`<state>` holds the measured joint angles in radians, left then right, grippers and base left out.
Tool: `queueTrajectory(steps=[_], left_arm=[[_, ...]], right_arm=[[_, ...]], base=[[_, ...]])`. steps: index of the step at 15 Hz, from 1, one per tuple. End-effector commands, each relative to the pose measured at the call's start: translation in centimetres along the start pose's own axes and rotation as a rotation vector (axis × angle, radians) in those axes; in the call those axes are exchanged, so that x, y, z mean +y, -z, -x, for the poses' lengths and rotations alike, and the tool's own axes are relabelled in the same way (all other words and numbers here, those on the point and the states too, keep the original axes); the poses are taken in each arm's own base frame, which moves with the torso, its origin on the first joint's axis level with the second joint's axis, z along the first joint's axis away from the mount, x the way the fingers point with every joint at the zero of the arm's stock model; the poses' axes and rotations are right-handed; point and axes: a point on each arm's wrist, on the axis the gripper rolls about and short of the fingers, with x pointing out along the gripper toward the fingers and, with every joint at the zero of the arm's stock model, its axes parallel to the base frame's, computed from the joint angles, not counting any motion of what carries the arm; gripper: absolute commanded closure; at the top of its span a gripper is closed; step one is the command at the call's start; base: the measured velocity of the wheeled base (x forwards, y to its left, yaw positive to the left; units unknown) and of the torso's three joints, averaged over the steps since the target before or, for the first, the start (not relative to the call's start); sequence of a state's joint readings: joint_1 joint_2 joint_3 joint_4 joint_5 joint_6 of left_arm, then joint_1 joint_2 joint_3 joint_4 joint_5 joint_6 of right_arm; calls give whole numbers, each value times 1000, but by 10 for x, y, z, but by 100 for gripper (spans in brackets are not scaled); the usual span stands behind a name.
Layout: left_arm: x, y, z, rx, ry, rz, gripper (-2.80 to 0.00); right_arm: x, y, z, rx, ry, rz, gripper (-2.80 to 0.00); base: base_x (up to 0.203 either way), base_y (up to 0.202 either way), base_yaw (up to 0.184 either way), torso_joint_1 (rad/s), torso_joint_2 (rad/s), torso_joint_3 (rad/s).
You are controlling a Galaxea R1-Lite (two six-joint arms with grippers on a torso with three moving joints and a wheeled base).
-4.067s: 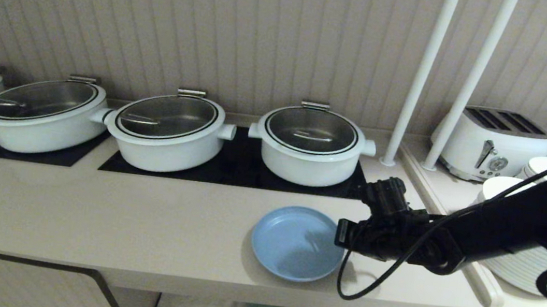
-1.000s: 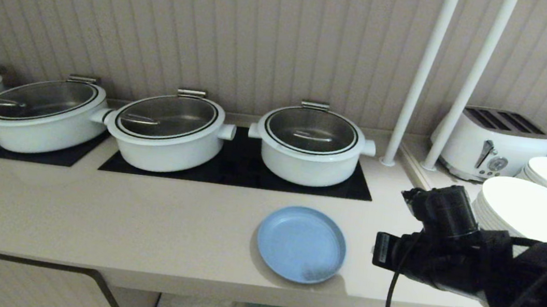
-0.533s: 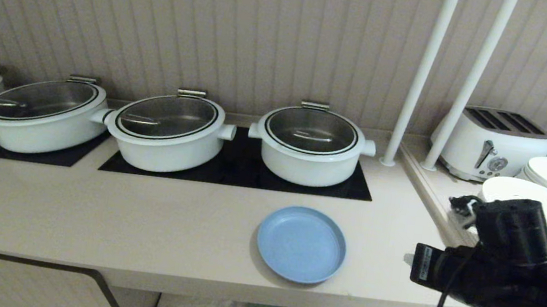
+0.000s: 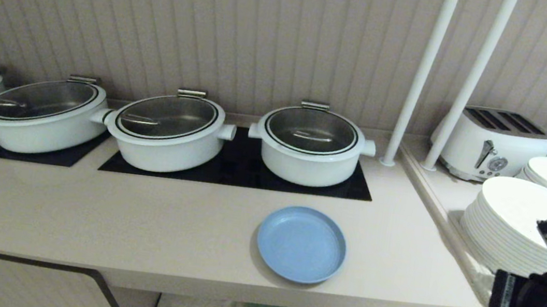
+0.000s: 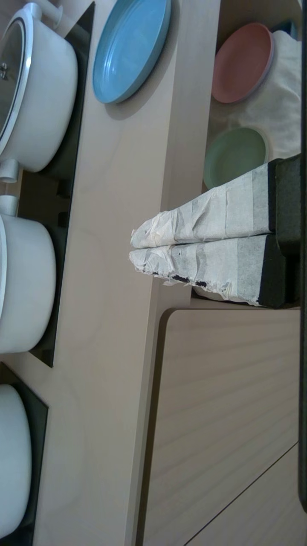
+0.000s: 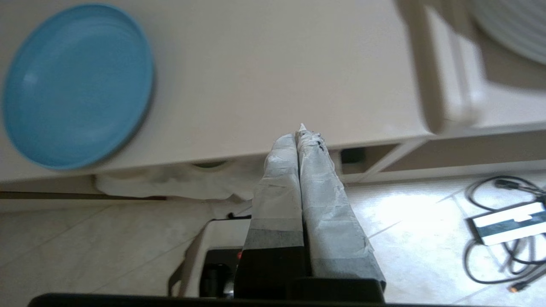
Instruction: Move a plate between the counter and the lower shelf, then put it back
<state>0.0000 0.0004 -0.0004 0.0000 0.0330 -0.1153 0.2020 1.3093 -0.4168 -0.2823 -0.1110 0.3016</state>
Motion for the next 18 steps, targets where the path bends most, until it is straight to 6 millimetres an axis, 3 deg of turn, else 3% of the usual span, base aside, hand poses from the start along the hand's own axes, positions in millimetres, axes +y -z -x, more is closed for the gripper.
queueTrajectory(steps=[1,6,13,18], left_arm=[[0,0,0,-1,-1,1,0],[0,0,0,-1,-1,1,0],[0,0,0,0,-1,1,0],[0,0,0,0,-1,1,0]], right_arm=[[-18,6,19,-55,31,9,0],[-35,25,41,-154,74,69,0],[-47,72,70,-326,59,194,0],[-47,80,93,-491,65,232,0]], base=[[0,0,0,0,0,0],[0,0,0,0,0,0],[0,0,0,0,0,0],[0,0,0,0,0,0]])
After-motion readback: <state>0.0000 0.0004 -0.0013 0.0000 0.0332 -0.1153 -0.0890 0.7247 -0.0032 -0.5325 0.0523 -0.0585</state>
